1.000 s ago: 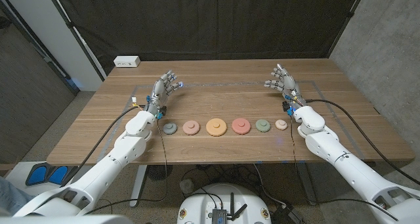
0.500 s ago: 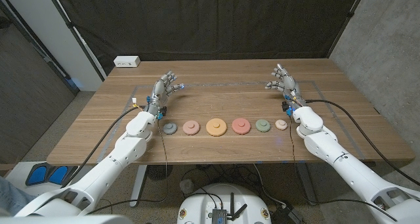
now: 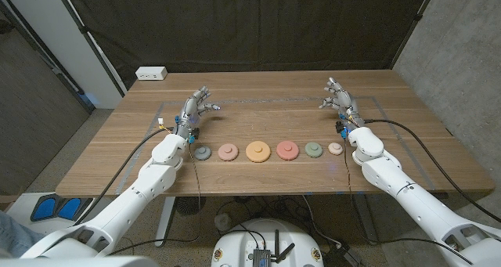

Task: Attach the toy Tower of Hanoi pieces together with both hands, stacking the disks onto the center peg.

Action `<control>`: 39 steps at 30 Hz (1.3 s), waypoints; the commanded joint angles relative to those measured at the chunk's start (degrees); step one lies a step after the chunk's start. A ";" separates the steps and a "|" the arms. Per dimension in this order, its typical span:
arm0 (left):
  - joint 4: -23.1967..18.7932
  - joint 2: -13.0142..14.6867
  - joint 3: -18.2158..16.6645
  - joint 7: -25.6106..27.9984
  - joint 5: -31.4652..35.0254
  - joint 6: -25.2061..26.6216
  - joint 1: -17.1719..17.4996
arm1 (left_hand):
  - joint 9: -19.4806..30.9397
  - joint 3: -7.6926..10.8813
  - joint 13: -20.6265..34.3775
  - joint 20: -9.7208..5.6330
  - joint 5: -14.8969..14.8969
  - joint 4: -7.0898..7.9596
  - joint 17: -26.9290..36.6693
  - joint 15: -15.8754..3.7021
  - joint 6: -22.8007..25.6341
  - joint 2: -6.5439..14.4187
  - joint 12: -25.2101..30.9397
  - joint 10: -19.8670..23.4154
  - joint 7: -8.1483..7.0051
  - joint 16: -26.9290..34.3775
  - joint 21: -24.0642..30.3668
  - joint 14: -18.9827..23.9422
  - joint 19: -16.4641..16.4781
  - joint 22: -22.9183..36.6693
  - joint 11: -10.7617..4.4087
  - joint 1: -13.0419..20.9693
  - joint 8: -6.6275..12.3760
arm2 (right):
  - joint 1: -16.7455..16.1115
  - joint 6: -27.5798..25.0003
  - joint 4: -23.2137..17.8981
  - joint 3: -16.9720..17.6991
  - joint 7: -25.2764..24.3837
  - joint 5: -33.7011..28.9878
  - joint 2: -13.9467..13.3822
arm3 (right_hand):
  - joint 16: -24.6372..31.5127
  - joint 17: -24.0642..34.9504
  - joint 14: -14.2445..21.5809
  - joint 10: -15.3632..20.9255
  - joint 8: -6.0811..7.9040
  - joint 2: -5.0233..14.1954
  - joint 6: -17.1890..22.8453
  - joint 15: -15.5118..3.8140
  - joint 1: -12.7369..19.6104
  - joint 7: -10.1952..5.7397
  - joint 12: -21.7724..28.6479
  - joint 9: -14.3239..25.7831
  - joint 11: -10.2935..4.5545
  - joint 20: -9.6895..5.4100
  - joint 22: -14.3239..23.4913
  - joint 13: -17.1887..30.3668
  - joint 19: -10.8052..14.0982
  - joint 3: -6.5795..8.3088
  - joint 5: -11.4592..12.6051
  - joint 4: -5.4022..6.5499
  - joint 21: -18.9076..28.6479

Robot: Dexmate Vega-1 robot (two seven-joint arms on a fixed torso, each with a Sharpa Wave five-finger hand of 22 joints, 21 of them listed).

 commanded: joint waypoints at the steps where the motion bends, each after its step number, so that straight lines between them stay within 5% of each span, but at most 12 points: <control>1: -0.73 -0.03 -0.02 2.83 1.41 0.30 0.67 | 0.19 -0.54 0.16 -0.88 0.18 0.09 3.60 -3.67 0.81 -0.23 0.20 1.09 -0.09 3.66 1.68 1.25 1.98 0.89 -0.08 1.53 0.17 | -0.50 -2.34 -1.72 -0.34 -1.66 -1.28 -0.83 | 4.39 5.89 1.85 1.21 0.26 -0.52 1.36 -4.74 0.91 0.14 -0.59 0.10 -0.33 -2.28 3.33 0.46 0.73 0.76 0.12 0.45 2.83; 5: -0.96 0.11 0.05 3.34 1.89 0.40 0.76 | 0.21 -0.61 0.20 -1.22 0.20 0.12 4.35 -3.76 1.74 -0.30 0.12 0.96 -0.02 4.53 1.88 1.39 2.39 0.69 -0.80 1.98 0.45 | -0.82 -2.08 -2.04 -0.23 -1.90 -1.47 -0.97 | 6.28 7.54 2.46 0.63 0.84 -0.66 3.53 -4.79 0.65 1.61 -1.20 0.02 -1.30 -2.61 3.98 0.61 1.32 1.00 0.18 0.65 3.70; 8: -1.19 0.28 0.10 3.44 2.08 0.52 0.84 | 0.27 -0.71 0.28 -1.30 0.22 0.25 4.41 -3.78 3.72 -0.24 -0.06 0.45 -0.68 4.98 1.99 1.12 2.47 0.39 -3.00 2.49 0.99 | -0.97 -2.18 -2.14 -0.22 -1.99 -1.57 -1.08 | 7.18 7.86 2.52 0.05 1.29 -0.74 5.17 -4.77 0.60 1.63 -1.63 0.01 -1.89 -2.72 4.25 0.67 1.21 1.19 0.25 0.66 3.94; 16: -1.74 0.52 0.15 4.28 2.66 0.95 1.08 | 0.36 -0.52 0.57 -2.25 0.44 0.26 4.30 -3.85 5.10 0.33 0.32 1.09 -1.80 5.66 2.45 1.45 3.41 0.01 -5.29 3.51 1.15 | -1.47 -2.88 -2.72 -0.30 -2.86 -2.23 -1.41 | 9.58 8.20 3.00 0.27 1.04 -0.52 5.63 -4.80 1.89 1.38 -1.83 -0.02 -2.60 -2.86 5.30 0.82 1.92 2.21 0.67 0.09 5.10; 28: -3.12 1.70 0.73 6.13 5.36 1.90 1.19 | 0.39 1.06 1.17 -2.79 1.67 -0.78 4.42 -3.89 5.79 1.21 0.81 1.96 -2.80 6.79 2.83 1.31 3.39 -0.49 -6.83 8.03 0.86 | -2.22 -5.05 -5.16 -0.68 -7.18 -6.42 -2.47 | 16.59 8.22 2.56 0.47 -0.02 -1.69 4.70 -4.71 10.32 0.68 -2.20 0.06 -3.85 -2.93 5.76 1.77 1.51 6.41 3.42 -1.34 6.05; 39: -5.96 3.32 1.20 11.29 11.07 3.20 1.66 | 0.59 2.13 2.17 -4.55 3.04 -1.14 4.15 -3.91 7.60 -0.67 1.80 4.51 -4.20 8.23 3.90 0.77 3.87 -0.80 -9.06 14.92 1.14 | -2.84 -7.48 -7.60 -0.97 -10.88 -11.25 -4.04 | 19.14 7.79 1.29 0.21 -0.30 -3.60 4.06 -4.70 14.76 -0.11 -2.37 0.18 -5.20 -2.94 5.49 2.53 0.77 8.05 4.75 -1.42 6.23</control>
